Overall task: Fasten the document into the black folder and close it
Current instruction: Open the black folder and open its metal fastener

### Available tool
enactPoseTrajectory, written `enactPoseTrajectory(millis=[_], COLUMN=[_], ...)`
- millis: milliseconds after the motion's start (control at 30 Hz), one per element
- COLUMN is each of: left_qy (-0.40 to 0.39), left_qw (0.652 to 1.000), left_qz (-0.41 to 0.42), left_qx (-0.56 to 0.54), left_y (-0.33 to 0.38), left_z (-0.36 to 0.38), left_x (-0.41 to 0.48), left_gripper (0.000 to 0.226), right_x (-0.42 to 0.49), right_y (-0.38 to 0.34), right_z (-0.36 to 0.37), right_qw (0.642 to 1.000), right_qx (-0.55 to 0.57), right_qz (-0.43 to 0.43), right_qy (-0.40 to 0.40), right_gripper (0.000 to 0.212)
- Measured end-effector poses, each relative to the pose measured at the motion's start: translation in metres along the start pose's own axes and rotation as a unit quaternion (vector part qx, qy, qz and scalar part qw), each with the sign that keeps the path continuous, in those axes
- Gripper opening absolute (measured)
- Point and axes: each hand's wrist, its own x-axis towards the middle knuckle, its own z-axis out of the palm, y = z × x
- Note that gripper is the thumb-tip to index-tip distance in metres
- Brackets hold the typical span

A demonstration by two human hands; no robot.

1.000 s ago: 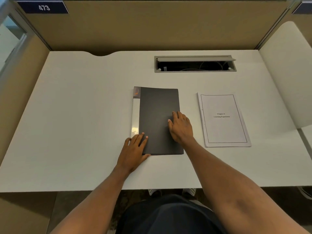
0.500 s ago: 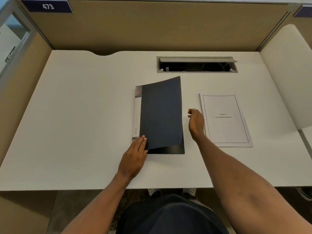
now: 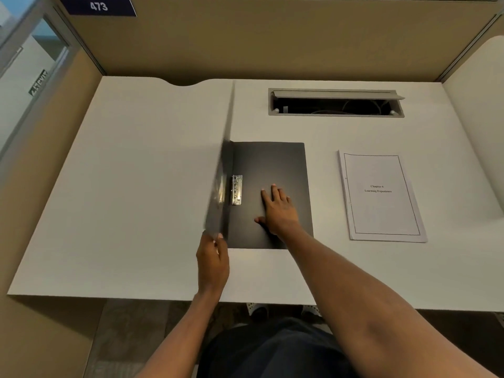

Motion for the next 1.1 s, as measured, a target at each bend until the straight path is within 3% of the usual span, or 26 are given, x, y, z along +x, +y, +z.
enactPoseTrajectory(millis=[133,367,467,533,633,767,900,1100], left_qy=[0.135,0.3,0.334,0.335,0.251,0.073,-0.067,-0.134], left_qw=[0.981,0.922,0.896,0.895,0.925,0.945,0.944,0.917], left_qz=[-0.121,-0.206,-0.271,-0.288,-0.265,-0.123,-0.057,-0.075], left_qx=[-0.071,-0.129,-0.111,-0.059,0.104,0.294,0.319,0.368], left_y=[0.004,0.0,-0.007,-0.01,-0.014,-0.008,0.002,0.016], left_z=[-0.008,-0.034,-0.044,-0.049,-0.048,-0.029,-0.001,0.029], left_x=[0.007,0.038,0.051,0.056,0.059,0.066,0.085,0.117], left_gripper=[0.015,0.076,0.109,0.119,0.112,0.087,0.088,0.106], right_x=[0.002,0.003,0.002,0.002,0.003,0.004,0.003,0.003], right_y=[-0.005,-0.006,-0.006,-0.005,-0.005,-0.006,-0.007,-0.007], right_z=[-0.002,0.001,0.003,0.003,0.004,0.004,0.004,0.004], right_qw=[1.0,1.0,1.0,1.0,1.0,1.0,1.0,1.0], right_qx=[-0.003,-0.008,-0.008,-0.008,-0.012,-0.013,-0.01,-0.016], right_qz=[0.008,0.02,0.02,0.02,0.02,0.021,0.022,0.024], right_qy=[-0.009,-0.005,-0.003,-0.003,-0.005,-0.008,-0.006,-0.004], right_gripper=[0.096,0.094,0.094,0.094,0.094,0.095,0.095,0.095])
